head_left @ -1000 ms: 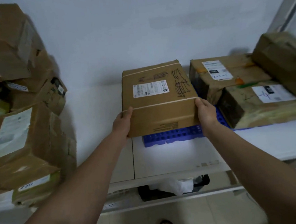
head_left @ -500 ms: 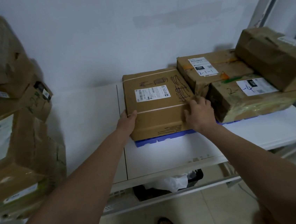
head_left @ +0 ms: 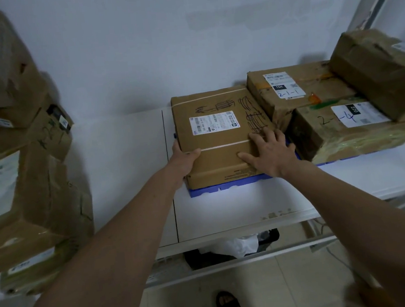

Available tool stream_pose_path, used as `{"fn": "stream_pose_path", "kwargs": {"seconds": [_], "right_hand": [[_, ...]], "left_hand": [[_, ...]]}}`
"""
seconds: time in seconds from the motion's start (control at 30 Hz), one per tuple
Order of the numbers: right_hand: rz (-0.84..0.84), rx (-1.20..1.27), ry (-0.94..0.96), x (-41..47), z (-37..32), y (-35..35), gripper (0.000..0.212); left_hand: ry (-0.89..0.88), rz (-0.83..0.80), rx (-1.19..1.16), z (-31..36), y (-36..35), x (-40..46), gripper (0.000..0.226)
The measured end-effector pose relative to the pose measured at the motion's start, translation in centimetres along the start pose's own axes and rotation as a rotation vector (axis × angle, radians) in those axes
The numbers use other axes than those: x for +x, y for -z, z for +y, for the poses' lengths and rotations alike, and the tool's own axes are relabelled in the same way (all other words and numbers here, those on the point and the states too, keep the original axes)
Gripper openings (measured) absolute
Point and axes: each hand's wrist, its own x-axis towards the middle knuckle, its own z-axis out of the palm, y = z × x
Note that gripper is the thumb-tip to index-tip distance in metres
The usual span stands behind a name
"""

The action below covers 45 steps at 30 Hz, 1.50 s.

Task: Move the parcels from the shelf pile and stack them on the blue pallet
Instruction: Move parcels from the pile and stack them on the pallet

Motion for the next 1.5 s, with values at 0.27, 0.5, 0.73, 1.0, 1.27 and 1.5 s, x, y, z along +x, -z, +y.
{"fn": "stream_pose_path", "kwargs": {"seconds": [0.27, 0.5, 0.73, 1.0, 1.27, 1.5], "right_hand": [[0.003, -0.028, 0.001, 0.1, 0.0, 0.0, 0.075], [-0.024, -0.045, -0.008, -0.3, -0.6, 0.6, 0.073], [0.045, -0.184, 0.223, -1.1, -6.3, 1.9, 0.067], [-0.010, -0.089, 0.540, -3.9, -17.1, 1.0, 0.060], [-0.153, -0.056, 0.698, -8.7, -22.8, -1.0, 0.063], [-0.151, 0.003, 0.819, -11.5, -24.6, 1.8, 0.061]], "left_hand": [[-0.003, 0.003, -0.001, 0.0, -0.3, 0.1, 0.079], [-0.054, 0.049, 0.171, 0.5, 0.1, -0.4, 0.079], [-0.178, 0.240, 0.854, 1.4, 3.4, -4.5, 0.064], [-0.154, 0.294, 1.048, -1.0, 10.4, -12.0, 0.055], [-0.088, 0.399, 1.015, -4.3, 13.9, -17.9, 0.052], [-0.061, 0.559, 0.973, -2.7, 15.0, -23.7, 0.038]]}}
